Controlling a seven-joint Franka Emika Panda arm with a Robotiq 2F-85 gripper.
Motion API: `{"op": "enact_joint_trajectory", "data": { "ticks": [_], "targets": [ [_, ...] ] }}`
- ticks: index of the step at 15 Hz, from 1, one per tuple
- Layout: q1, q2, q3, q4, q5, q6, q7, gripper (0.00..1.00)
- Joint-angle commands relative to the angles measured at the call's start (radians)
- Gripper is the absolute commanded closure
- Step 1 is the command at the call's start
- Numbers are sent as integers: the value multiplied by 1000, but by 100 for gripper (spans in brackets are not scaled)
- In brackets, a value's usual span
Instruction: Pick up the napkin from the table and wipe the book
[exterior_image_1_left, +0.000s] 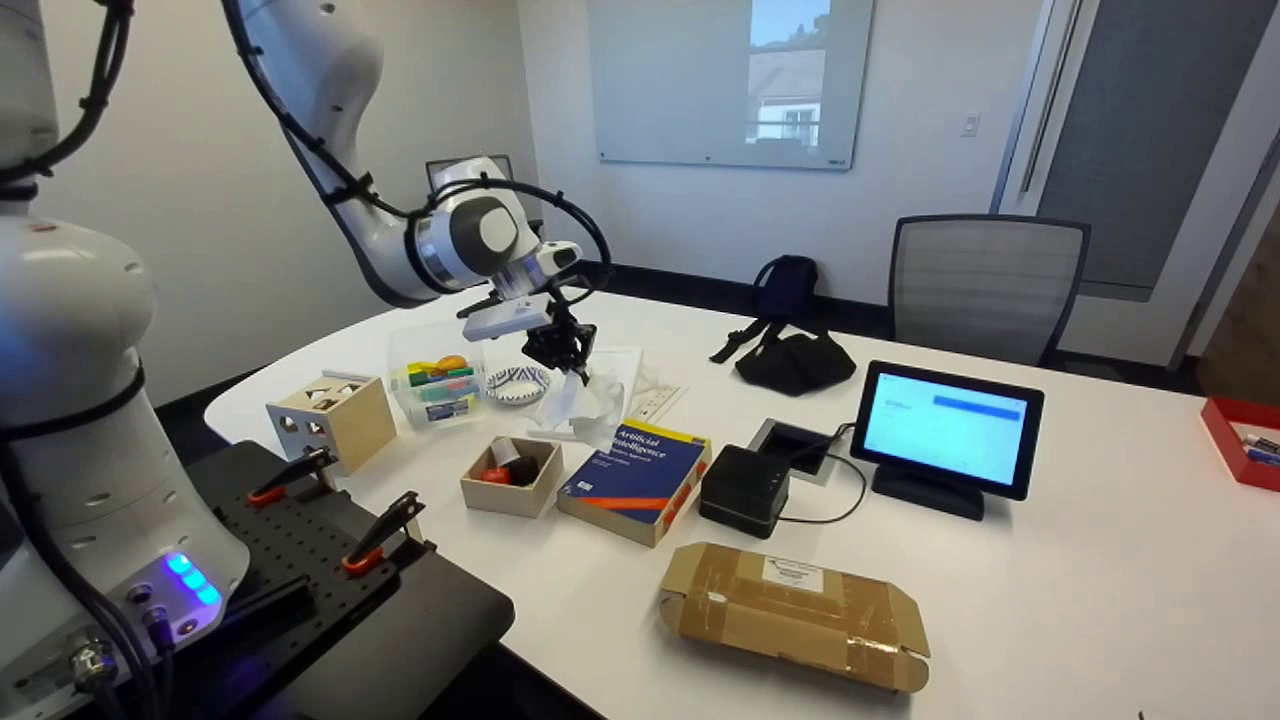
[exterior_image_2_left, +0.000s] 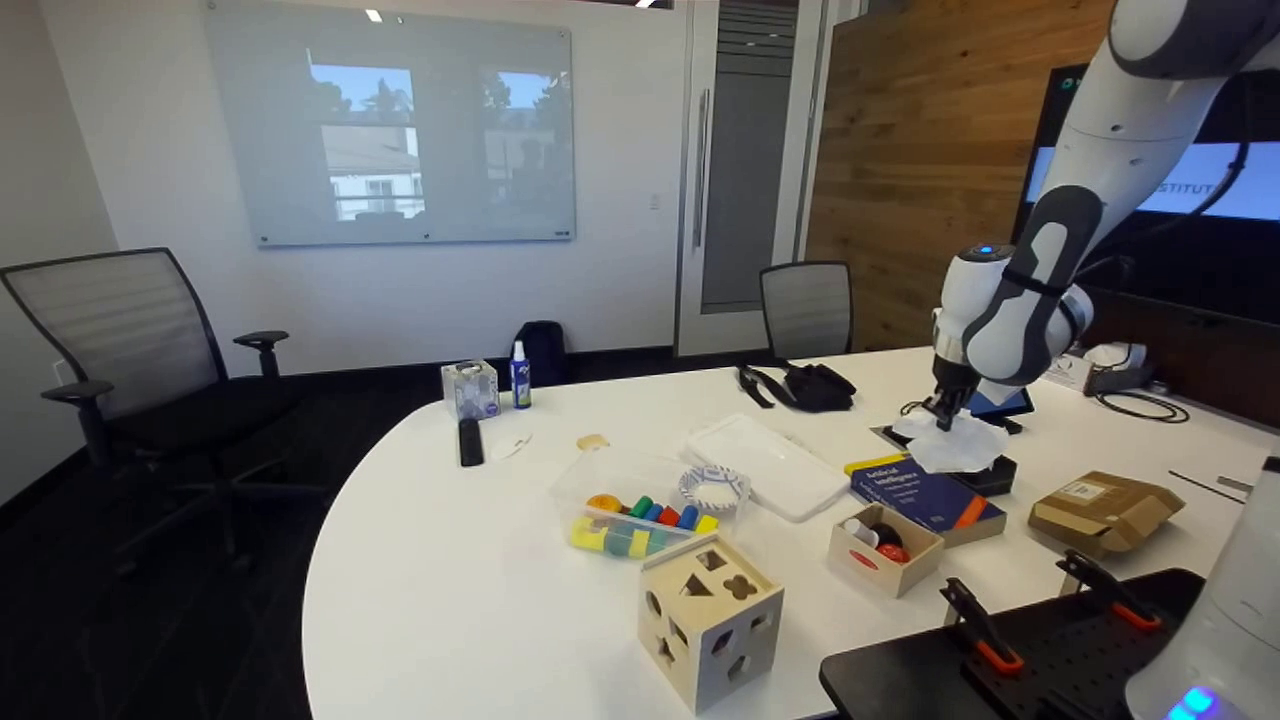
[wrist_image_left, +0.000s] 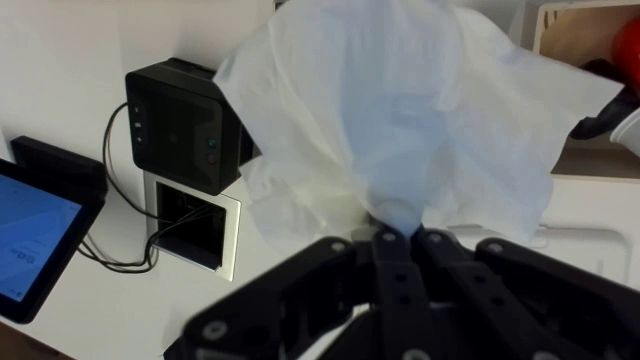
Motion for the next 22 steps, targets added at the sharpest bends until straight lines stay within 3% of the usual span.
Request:
{"op": "enact_joint_trajectory", "data": {
  "ticks": [1,5,10,14,19,22],
  "targets": [
    [-255,135,252,128,139,27,-156,99],
    [-428,272,416,341,226,-29,-274,99],
    [-531,452,521,576,263,-120,-348,99],
    [-561,555,577,704,273,-202,-390,99],
    [-575,613,641,778,278,-275,-451,99],
    [-529,624,596,801,270,-326,-412,99]
  ]
}}
